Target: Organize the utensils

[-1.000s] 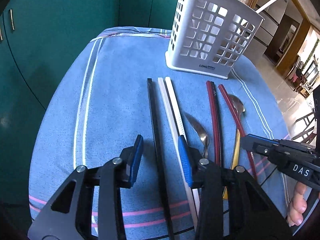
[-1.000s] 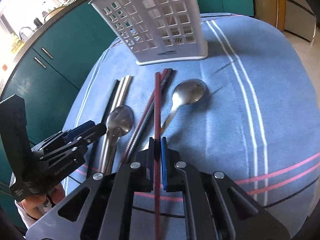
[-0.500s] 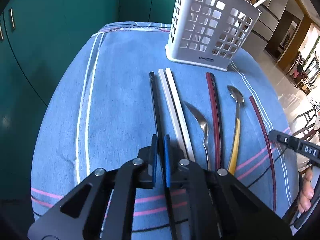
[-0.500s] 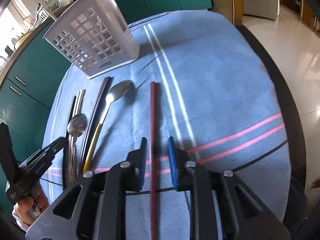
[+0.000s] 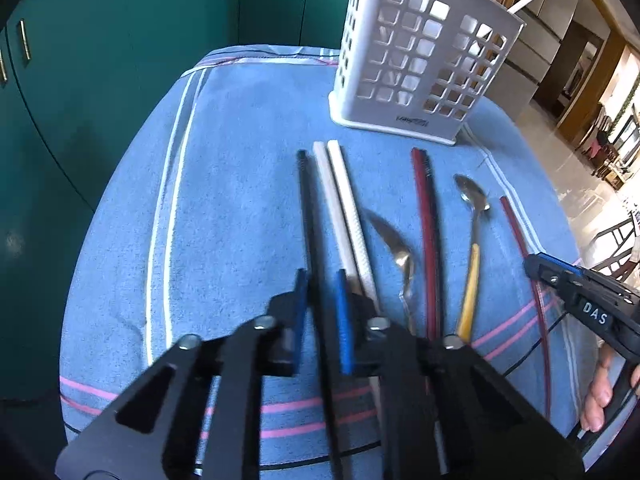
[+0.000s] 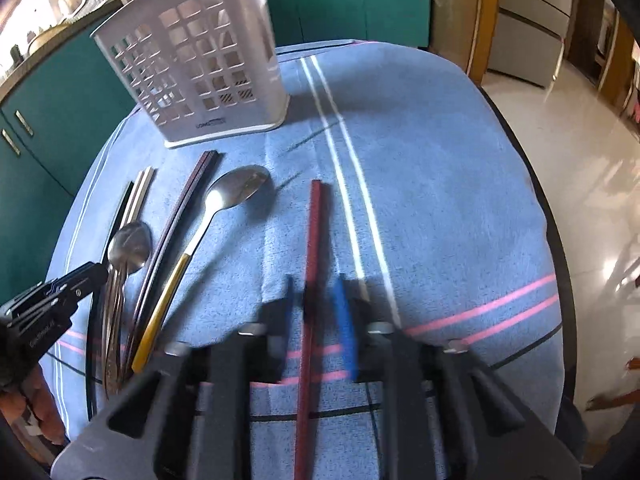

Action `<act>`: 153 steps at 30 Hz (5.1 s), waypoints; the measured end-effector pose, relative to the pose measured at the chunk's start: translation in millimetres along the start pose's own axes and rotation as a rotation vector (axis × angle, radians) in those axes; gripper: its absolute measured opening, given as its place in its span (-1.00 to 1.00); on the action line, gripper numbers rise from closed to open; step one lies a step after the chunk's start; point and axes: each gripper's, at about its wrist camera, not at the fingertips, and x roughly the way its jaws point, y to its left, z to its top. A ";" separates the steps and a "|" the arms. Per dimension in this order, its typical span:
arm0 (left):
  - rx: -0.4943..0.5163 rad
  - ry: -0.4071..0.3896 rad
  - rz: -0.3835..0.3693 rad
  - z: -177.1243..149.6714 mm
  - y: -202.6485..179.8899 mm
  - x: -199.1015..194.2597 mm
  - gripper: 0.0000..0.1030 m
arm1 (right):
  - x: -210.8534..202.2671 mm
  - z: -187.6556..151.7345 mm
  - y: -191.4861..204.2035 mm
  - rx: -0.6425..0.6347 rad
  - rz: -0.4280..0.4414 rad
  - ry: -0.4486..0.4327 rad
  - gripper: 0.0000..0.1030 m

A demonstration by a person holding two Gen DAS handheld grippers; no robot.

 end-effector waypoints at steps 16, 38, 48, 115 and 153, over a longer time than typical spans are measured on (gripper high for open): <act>0.055 0.047 -0.024 -33.5 -2.3 -24.6 -0.88 | -17.2 -25.0 -0.7 -0.053 0.079 0.068 -0.88; 0.012 0.009 -0.021 -2.2 12.5 -23.5 -0.52 | -21.9 -15.3 -3.7 -0.052 0.029 0.027 -0.58; 0.096 0.059 0.019 24.8 -6.6 10.8 -0.35 | -10.2 2.7 14.0 -0.106 0.013 0.029 -0.58; 0.147 0.039 0.087 19.4 -10.1 12.2 -0.40 | 12.0 8.5 32.9 -0.204 -0.078 0.031 -0.83; 0.103 -0.356 -0.052 74.0 0.5 -163.5 -0.88 | -177.0 34.0 24.9 -0.187 0.073 -0.356 -0.87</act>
